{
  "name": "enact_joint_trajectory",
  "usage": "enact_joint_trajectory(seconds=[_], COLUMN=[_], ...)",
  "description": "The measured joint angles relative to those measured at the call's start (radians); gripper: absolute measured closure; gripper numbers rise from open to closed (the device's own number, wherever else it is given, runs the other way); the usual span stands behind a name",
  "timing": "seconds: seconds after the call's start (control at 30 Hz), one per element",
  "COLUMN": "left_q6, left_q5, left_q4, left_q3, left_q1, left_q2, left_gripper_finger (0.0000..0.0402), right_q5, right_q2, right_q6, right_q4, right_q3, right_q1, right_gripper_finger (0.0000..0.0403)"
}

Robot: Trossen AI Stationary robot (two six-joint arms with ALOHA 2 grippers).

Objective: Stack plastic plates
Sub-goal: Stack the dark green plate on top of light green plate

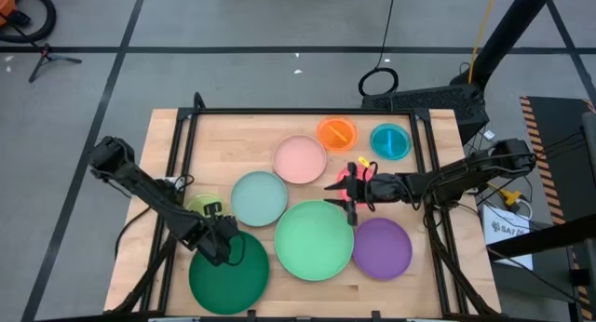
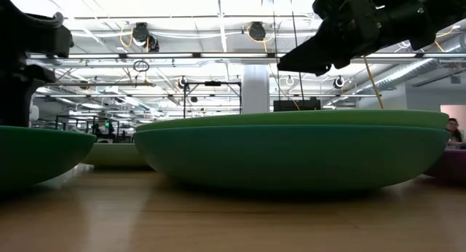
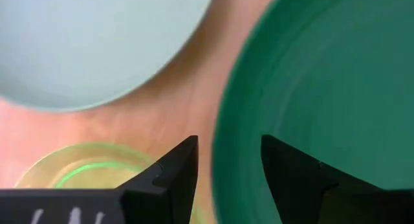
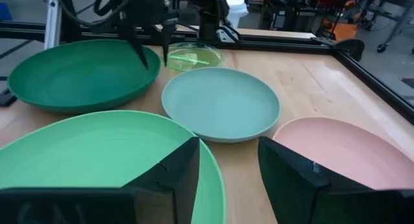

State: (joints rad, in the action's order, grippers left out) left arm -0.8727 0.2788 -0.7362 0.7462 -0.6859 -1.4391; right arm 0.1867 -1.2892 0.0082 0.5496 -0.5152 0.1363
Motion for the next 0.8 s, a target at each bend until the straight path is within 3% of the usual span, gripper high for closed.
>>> enact_joint_trajectory(seconds=[0.43,0.8], left_q6=[0.052,0.104], left_q5=[-0.001,-0.002], left_q4=[0.04,0.031], left_q3=[-0.039,-0.038], left_q1=[0.025,0.023], left_q2=[0.0,0.001], left_gripper_finger=[0.0233,0.0338], right_q5=[0.0,0.0], right_q2=[0.0,0.0], right_q6=[0.006,0.011], right_q4=[0.0,0.016], right_q3=[0.0,0.0], right_q1=[-0.013,-0.013], right_gripper_finger=[0.0252,0.0252])
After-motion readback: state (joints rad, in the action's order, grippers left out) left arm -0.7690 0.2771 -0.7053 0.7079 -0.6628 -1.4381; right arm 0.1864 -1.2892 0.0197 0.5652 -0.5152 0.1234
